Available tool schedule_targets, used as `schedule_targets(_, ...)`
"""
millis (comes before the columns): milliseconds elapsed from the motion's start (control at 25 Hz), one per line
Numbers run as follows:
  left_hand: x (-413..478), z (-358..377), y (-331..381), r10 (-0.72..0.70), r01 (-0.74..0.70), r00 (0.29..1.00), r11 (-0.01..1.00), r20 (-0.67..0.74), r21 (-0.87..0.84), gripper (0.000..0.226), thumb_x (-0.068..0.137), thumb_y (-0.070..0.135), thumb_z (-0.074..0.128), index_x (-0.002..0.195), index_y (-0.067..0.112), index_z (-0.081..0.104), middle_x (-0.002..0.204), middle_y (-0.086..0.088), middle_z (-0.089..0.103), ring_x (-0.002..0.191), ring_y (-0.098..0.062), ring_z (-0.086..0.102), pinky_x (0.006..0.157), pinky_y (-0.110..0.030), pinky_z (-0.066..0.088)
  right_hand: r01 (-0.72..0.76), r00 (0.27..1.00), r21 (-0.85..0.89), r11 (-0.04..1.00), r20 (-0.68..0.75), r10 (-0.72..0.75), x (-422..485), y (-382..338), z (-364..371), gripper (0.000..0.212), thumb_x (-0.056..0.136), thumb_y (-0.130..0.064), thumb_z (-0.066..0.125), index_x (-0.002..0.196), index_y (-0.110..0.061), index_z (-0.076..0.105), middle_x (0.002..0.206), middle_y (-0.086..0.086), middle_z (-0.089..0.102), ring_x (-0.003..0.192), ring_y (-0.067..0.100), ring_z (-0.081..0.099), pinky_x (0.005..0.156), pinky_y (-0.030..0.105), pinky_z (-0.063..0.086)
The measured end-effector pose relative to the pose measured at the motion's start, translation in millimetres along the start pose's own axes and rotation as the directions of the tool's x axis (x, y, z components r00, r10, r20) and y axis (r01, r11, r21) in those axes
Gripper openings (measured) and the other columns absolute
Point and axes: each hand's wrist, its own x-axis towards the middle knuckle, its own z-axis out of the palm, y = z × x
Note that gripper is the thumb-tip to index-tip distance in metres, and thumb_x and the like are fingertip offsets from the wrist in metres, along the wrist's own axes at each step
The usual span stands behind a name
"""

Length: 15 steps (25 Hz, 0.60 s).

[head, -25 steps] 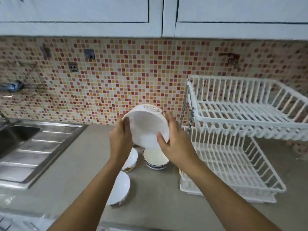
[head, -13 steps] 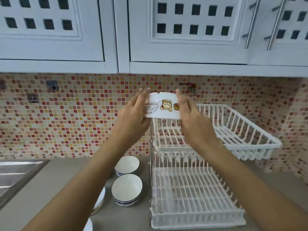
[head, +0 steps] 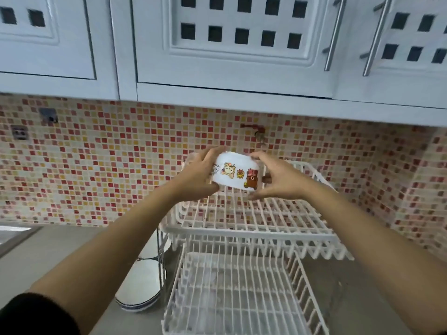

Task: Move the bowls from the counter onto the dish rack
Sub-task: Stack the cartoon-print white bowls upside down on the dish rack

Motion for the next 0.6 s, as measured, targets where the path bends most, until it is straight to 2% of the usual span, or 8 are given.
schedule_targets(40,5,0,-2,-0.037,0.040,0.995,0.999,0.089,-0.035,0.084,0.073,0.006,0.064,0.143,0.021,0.019,0.130,-0.004,0.033,0.110,-0.022,0.043,0.079,-0.020,0.043,0.026,1.000,-0.061,0.998,0.010,-0.026,8,4,0,0.100,0.058,-0.036,0.087,0.140,-0.024,0.029,0.146,-0.001,0.037,0.123,0.019,0.047,0.102,0.040,0.045)
schedule_targets(120,13,4,-7,-0.107,0.113,0.972,0.993,0.207,-0.016,0.090,0.066,0.005,0.070,0.140,0.021,0.021,0.121,-0.002,0.032,0.112,-0.021,0.041,0.078,-0.019,0.042,0.067,0.997,-0.164,0.984,0.047,-0.060,22,10,6,0.097,0.059,-0.034,0.087,0.137,-0.020,0.030,0.143,0.000,0.038,0.124,0.020,0.044,0.101,0.037,0.043)
schedule_targets(240,21,18,-12,-0.229,0.214,0.933,0.973,0.278,0.083,0.094,0.058,0.005,0.080,0.133,0.021,0.026,0.129,-0.009,0.040,0.112,-0.027,0.047,0.084,-0.029,0.049,0.082,0.989,-0.219,0.972,0.140,-0.052,38,24,23,0.091,0.060,-0.028,0.086,0.129,-0.022,0.027,0.137,0.003,0.041,0.115,0.022,0.049,0.094,0.039,0.047)
schedule_targets(400,24,37,-9,-0.304,0.218,0.892,0.938,0.335,0.269,0.101,0.056,0.010,0.088,0.133,0.015,0.023,0.137,-0.015,0.037,0.120,-0.034,0.048,0.100,-0.040,0.046,0.083,0.975,-0.319,0.944,0.223,-0.010,47,38,44,0.092,0.062,-0.026,0.086,0.126,-0.025,0.020,0.134,0.006,0.044,0.110,0.025,0.052,0.091,0.045,0.051)
schedule_targets(480,23,41,-10,-0.335,0.225,0.877,0.920,0.346,0.320,0.102,0.055,0.009,0.088,0.133,0.014,0.022,0.139,-0.016,0.033,0.121,-0.037,0.048,0.100,-0.042,0.047,0.087,0.971,-0.272,0.958,0.238,-0.021,49,40,48,0.088,0.063,-0.024,0.085,0.123,-0.024,0.021,0.138,0.005,0.040,0.113,0.024,0.049,0.092,0.044,0.050)
schedule_targets(600,21,42,-15,-0.353,0.251,0.856,0.923,0.379,0.292,0.096,0.059,0.010,0.086,0.132,0.018,0.024,0.138,-0.013,0.032,0.119,-0.036,0.049,0.096,-0.039,0.049,0.052,0.960,-0.125,0.991,0.280,-0.015,50,42,46,0.083,0.068,-0.033,0.081,0.127,-0.022,0.025,0.138,0.003,0.037,0.116,0.023,0.046,0.091,0.037,0.045)
